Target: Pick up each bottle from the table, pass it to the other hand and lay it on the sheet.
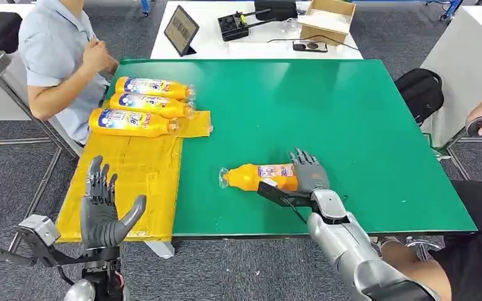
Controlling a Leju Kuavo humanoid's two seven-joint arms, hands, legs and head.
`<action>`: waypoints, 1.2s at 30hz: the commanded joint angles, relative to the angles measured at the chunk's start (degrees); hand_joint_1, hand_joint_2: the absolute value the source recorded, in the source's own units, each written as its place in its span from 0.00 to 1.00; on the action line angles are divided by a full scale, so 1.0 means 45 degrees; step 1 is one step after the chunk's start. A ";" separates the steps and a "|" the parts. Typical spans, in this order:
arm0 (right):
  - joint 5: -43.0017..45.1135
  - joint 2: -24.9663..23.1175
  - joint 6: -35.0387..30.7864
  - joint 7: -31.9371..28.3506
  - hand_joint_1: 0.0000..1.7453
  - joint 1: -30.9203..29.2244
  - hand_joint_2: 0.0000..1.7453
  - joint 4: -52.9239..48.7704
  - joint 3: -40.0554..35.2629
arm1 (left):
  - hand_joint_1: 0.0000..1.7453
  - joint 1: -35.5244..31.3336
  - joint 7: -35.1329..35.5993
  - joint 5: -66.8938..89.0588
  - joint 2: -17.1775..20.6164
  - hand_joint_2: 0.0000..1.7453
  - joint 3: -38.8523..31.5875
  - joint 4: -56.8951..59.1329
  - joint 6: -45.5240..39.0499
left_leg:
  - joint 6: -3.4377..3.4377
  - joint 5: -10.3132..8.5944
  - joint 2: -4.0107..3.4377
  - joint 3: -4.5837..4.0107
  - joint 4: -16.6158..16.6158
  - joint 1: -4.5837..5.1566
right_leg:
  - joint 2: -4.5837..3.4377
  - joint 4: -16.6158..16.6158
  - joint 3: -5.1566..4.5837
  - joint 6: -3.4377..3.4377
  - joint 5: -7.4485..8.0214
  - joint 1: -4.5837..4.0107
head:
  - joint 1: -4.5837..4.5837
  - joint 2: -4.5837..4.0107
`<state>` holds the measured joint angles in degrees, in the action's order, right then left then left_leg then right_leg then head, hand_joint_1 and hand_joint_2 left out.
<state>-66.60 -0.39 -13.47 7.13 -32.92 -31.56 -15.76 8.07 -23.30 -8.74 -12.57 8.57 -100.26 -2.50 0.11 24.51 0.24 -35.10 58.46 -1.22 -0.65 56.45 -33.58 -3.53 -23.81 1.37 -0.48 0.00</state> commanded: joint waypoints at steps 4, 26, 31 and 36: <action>0.2623 0.0296 0.1717 -0.3122 1.00 -0.0267 1.00 0.1523 0.0626 | 0.00 -0.0508 0.0284 -0.0532 0.0392 1.00 -0.0334 0.1549 0.0379 | -0.0035 -0.0038 0.0037 0.0026 -0.0036 0.0001 | 0.0056 -0.0036 0.0044 0.0053 0.0020 -0.0011 | 0.0000 0.0000; 1.1726 -0.1920 0.1459 -0.9175 1.00 0.1894 1.00 -0.4637 0.2682 | 0.00 -0.0955 -0.0663 0.0545 0.0520 1.00 -0.0357 0.3267 -0.0038 | -0.0004 -0.0028 0.0019 -0.0061 -0.0015 -0.0003 | 0.0017 0.0006 -0.0037 0.0041 0.0011 -0.0007 | 0.0005 0.0000; 1.3112 -0.1262 0.0345 -0.9889 1.00 0.3080 1.00 -0.7236 0.2707 | 0.00 -0.2356 -0.0524 -0.0336 0.0178 1.00 0.1336 0.5340 -0.0164 | -0.0017 -0.0044 0.0128 -0.0078 -0.0012 -0.0001 | 0.0135 -0.0006 -0.0024 0.0048 -0.0006 -0.0011 | 0.0000 0.0000; 1.3154 -0.1388 -0.0353 -1.0288 1.00 0.3683 1.00 -0.8487 0.2648 | 0.00 -0.2273 -0.0450 -0.0818 0.0406 1.00 0.2475 0.5589 -0.0049 | -0.0026 -0.0028 0.0101 -0.0073 -0.0013 0.0006 | 0.0109 -0.0016 -0.0024 0.0046 -0.0005 -0.0005 | -0.0005 0.0000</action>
<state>-7.95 -7.74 -12.29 -37.49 -21.13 -56.34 -5.51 1.94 -25.86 -10.08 -11.32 10.34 -84.89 -2.99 0.12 24.36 0.35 -35.66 58.47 -1.20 -0.62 56.47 -34.04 -3.50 -23.69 1.38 -0.50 0.00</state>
